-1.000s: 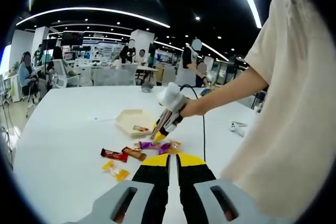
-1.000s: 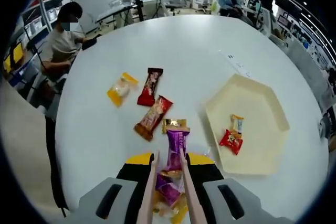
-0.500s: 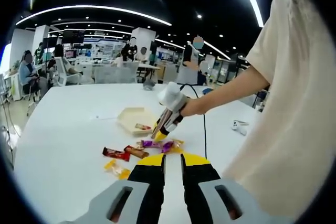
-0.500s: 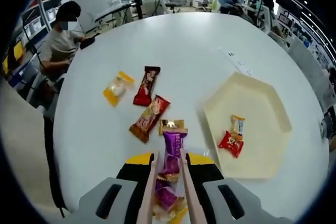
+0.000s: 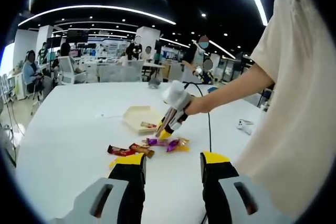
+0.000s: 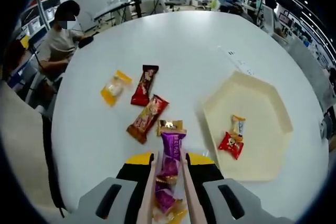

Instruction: Place the target food into the container with the food tongs after gripping and lifting it, then release it inside without dropping or visibly crushing the food.

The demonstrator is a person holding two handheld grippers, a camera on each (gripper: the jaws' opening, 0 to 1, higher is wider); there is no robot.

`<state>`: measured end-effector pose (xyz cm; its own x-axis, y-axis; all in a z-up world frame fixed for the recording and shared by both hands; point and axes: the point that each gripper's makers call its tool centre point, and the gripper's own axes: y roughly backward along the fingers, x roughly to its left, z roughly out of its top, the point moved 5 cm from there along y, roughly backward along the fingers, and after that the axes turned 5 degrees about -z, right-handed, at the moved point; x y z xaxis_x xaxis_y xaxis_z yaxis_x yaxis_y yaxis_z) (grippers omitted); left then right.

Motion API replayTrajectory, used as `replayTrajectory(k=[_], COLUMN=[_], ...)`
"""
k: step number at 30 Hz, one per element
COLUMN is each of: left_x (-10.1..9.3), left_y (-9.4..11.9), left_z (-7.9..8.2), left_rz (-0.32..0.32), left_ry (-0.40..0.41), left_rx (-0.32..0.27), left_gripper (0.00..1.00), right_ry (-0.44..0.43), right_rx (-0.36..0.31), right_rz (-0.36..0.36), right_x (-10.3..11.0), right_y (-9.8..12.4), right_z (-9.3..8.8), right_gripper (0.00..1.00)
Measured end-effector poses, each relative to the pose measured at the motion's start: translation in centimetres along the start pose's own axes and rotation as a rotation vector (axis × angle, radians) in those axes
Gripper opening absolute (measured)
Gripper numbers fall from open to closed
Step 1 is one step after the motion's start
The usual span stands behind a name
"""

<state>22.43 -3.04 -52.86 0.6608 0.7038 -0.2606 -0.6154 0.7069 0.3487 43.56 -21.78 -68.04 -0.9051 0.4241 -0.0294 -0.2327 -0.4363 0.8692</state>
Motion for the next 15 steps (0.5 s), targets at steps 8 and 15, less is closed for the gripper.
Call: replayTrajectory(k=[8,15], left_x=[0.25,0.32], left_y=[0.05,0.08], left_z=[-0.12,-0.38], left_rz=[0.013,0.017], left_ry=[0.001,0.008], left_rx=[-0.004,0.003], left_gripper=[0.52,0.53], right_ry=[0.005,0.02], right_rx=[0.02,0.039], right_rz=[0.008,-0.001], right_x=[0.1,0.12], right_y=[-0.51,-0.74], right_z=[-0.09,-0.15], right_gripper=[0.23,0.23])
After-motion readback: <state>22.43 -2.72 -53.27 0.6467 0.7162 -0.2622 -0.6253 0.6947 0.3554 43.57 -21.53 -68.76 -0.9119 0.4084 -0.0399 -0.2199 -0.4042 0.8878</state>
